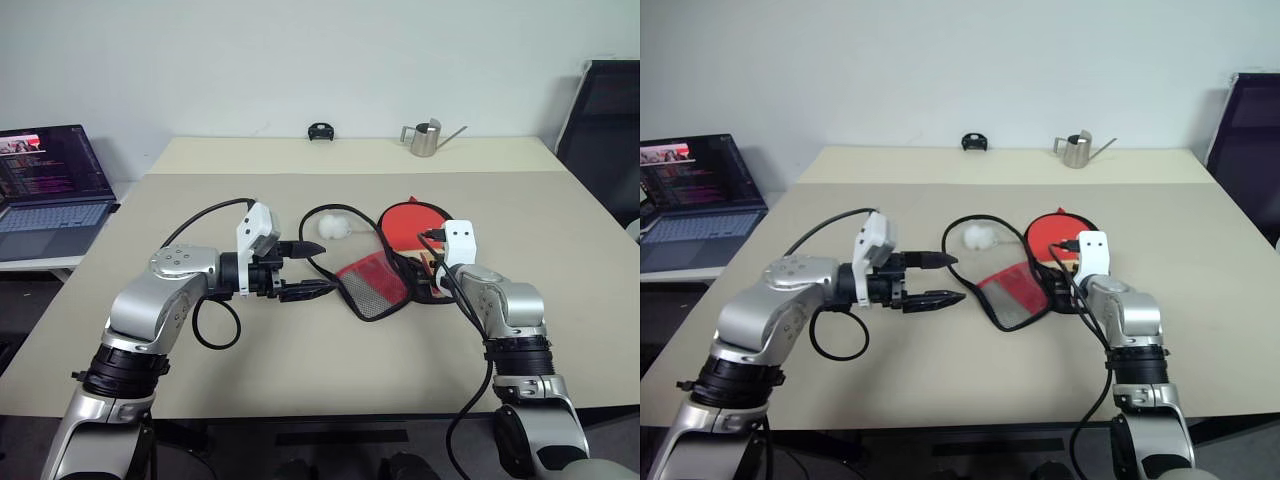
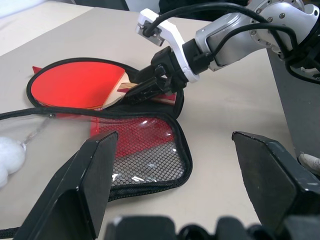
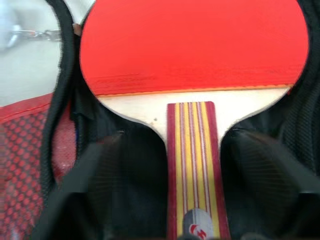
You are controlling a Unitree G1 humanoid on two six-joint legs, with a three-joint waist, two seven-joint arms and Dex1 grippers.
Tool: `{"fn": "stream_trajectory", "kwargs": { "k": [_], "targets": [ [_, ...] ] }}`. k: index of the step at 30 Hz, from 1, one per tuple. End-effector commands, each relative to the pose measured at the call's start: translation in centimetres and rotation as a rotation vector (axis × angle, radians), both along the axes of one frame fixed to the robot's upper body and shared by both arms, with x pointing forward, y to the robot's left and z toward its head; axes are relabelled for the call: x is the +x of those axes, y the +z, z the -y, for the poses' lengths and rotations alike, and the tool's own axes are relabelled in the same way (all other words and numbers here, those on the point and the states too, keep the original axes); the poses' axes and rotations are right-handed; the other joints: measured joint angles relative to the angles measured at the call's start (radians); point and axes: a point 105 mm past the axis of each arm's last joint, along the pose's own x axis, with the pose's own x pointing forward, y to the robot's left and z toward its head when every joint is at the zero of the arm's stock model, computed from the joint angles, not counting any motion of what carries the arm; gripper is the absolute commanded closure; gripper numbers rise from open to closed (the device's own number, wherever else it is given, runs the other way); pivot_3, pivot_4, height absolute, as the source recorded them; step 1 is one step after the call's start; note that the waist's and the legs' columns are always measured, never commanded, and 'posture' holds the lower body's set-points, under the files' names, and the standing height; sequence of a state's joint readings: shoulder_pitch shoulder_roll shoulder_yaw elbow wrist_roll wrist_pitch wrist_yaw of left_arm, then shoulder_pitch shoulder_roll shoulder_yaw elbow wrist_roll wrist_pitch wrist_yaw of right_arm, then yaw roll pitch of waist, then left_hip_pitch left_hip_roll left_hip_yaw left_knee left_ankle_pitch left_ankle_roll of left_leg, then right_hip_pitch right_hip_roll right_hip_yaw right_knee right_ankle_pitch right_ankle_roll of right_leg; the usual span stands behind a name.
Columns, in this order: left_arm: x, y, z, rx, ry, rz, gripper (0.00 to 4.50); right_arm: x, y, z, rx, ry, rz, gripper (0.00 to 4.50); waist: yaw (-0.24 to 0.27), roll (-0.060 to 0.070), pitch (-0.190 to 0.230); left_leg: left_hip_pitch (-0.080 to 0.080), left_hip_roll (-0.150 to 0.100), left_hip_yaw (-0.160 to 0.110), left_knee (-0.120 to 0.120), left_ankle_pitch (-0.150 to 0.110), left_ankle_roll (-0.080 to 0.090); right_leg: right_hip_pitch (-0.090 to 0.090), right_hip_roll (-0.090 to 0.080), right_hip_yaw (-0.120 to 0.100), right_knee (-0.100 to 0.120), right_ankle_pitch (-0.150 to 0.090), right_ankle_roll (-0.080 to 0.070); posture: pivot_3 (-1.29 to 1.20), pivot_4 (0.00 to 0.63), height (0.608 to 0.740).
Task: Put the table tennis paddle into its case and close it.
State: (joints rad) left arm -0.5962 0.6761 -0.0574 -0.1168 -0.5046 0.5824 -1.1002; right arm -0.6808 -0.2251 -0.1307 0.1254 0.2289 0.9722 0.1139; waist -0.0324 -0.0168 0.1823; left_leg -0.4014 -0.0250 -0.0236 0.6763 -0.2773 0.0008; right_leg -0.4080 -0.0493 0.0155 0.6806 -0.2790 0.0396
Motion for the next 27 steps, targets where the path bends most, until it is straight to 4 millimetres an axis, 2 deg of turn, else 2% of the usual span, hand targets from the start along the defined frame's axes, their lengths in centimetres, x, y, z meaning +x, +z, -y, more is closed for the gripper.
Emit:
{"fn": "stream_trajectory", "kwargs": {
  "k": [1,5,9,12,17,22,27],
  "targets": [
    [-0.2,1.0,-0.3,-0.013,0.014,0.045,0.5,-1.1,2.4,-0.5,0.001,0.096,0.075,0.02,0.0,0.0,0.0,0.0,0.0,0.0,0.0,0.0,0.0,0.0,0.0,0.0,0.0,0.0,0.0,0.0,0.15,0.74],
    [0.2,0.9,-0.8,-0.019,0.061,0.053,0.5,-2.7,3.4,-0.4,0.005,0.17,0.108,0.02,0.0,0.0,0.0,0.0,0.0,0.0,0.0,0.0,0.0,0.0,0.0,0.0,0.0,0.0,0.0,0.0,0.15,0.74],
    [1.7,1.0,-2.2,-0.05,0.195,0.063,0.5,-4.6,6.6,0.1,0.036,0.327,0.257,0.02,0.002,0.0,0.0,0.0,0.0,0.0,0.0,0.0,0.0,0.0,0.0,0.0,0.0,0.0,0.0,0.0,0.15,0.74],
    [2.7,0.6,-3.2,-0.045,0.286,0.074,0.5,-5.5,8.3,0.7,-0.021,0.411,0.329,0.02,0.001,0.0,0.0,0.0,0.0,0.0,0.0,0.0,0.0,0.001,0.0,0.0,0.0,0.0,0.0,0.0,0.15,0.74],
    [4.8,-0.3,-4.3,-0.044,0.457,0.069,0.5,-7.8,11.1,-0.2,0.012,0.621,0.394,0.02,0.001,-0.001,0.001,0.001,0.0,-0.001,0.0,0.0,0.0,0.002,0.0,-0.001,0.0,0.0,0.0,0.0,0.15,0.74],
    [5.7,-1.5,-5.1,-0.02,0.531,0.04,0.5,-10.2,12.0,-1.1,-0.016,0.806,0.387,0.02,0.002,-0.002,0.001,0.001,0.0,-0.001,0.0,0.0,0.0,0.002,0.0,-0.001,-0.001,0.0,0.0,0.0,0.15,0.74],
    [6.2,-2.7,-5.4,0.014,0.558,0.007,0.5,-11.2,12.1,-0.9,-0.053,0.897,0.359,0.02,0.004,-0.002,0.001,0.001,0.0,-0.001,0.001,0.0,0.0,0.002,-0.001,-0.001,-0.001,0.0,0.0,0.0,0.15,0.74]
  ]
}}
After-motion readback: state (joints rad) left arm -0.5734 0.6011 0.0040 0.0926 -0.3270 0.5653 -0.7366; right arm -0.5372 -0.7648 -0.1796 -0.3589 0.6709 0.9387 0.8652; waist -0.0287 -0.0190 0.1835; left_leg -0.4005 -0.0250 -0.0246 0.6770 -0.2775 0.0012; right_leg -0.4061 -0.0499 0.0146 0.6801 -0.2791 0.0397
